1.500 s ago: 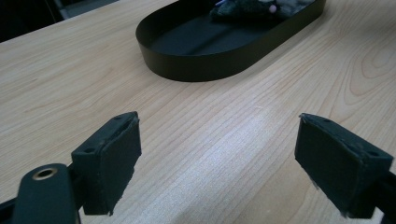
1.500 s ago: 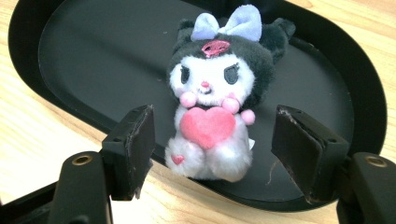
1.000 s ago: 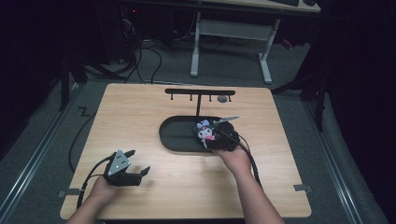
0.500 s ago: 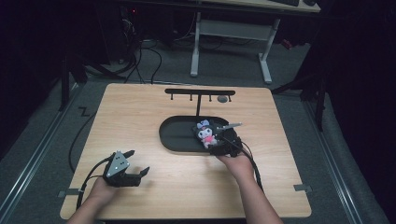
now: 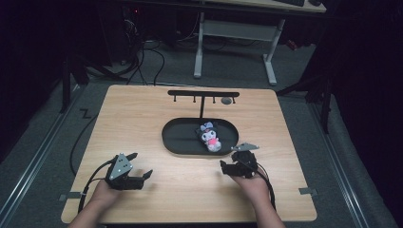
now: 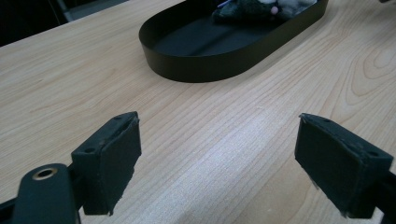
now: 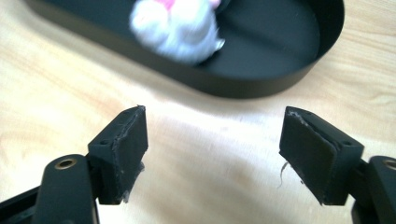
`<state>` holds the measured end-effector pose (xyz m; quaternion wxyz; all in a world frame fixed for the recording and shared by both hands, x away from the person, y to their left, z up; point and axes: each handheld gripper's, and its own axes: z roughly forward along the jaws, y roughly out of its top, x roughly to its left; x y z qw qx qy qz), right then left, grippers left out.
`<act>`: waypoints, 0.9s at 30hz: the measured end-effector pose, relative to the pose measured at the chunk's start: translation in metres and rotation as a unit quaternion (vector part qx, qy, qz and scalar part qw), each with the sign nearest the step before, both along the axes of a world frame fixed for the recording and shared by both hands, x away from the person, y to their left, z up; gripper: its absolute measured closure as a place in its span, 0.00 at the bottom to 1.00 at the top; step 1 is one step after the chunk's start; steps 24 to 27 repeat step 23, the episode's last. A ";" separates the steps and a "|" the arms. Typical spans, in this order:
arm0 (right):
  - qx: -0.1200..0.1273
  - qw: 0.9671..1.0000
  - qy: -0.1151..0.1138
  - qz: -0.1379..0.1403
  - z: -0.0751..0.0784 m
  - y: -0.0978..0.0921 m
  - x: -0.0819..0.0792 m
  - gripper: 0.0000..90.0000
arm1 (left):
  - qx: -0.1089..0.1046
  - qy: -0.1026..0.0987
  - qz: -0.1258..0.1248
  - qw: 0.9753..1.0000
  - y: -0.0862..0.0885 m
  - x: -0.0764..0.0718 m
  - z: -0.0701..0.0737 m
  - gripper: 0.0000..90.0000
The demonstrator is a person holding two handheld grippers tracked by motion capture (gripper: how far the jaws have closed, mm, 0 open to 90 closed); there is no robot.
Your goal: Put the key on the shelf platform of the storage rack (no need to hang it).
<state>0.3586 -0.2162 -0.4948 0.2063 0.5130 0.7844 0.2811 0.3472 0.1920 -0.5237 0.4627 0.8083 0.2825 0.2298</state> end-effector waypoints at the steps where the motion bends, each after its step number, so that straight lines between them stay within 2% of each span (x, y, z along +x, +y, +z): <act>1: -0.003 1.000 -0.006 0.003 -0.003 0.000 -0.007 0.26 | 0.001 0.000 0.000 1.000 0.000 0.000 0.000 0.17; 8: 0.019 0.999 -0.046 0.012 -0.015 -0.001 -0.048 0.21 | 0.002 -0.001 0.000 1.000 0.000 0.000 0.000 0.17; 11: 0.001 0.997 -0.078 0.020 -0.018 -0.001 -0.063 0.18 | 0.001 0.001 0.004 1.000 0.000 0.001 0.000 0.17; 13: -0.001 0.996 -0.089 0.018 -0.021 -0.001 -0.071 0.18 | 0.003 -0.001 0.002 1.000 -0.001 0.000 0.000 0.17; 16: 0.010 0.996 -0.085 0.017 -0.026 -0.003 -0.074 0.18 | 0.004 -0.004 0.002 1.000 -0.001 -0.001 0.000 0.17; 21: 0.013 0.996 -0.083 0.012 -0.027 -0.004 -0.070 0.18 | 0.002 -0.005 0.001 1.000 0.000 -0.001 0.000 0.17; 23: 0.026 0.996 -0.081 0.010 -0.026 -0.005 -0.070 0.18 | 0.002 -0.005 0.002 1.000 0.000 -0.001 0.000 0.17; 27: 0.026 0.996 -0.081 0.010 -0.026 -0.005 -0.070 0.18 | 0.002 -0.005 0.002 1.000 0.000 -0.001 0.000 0.17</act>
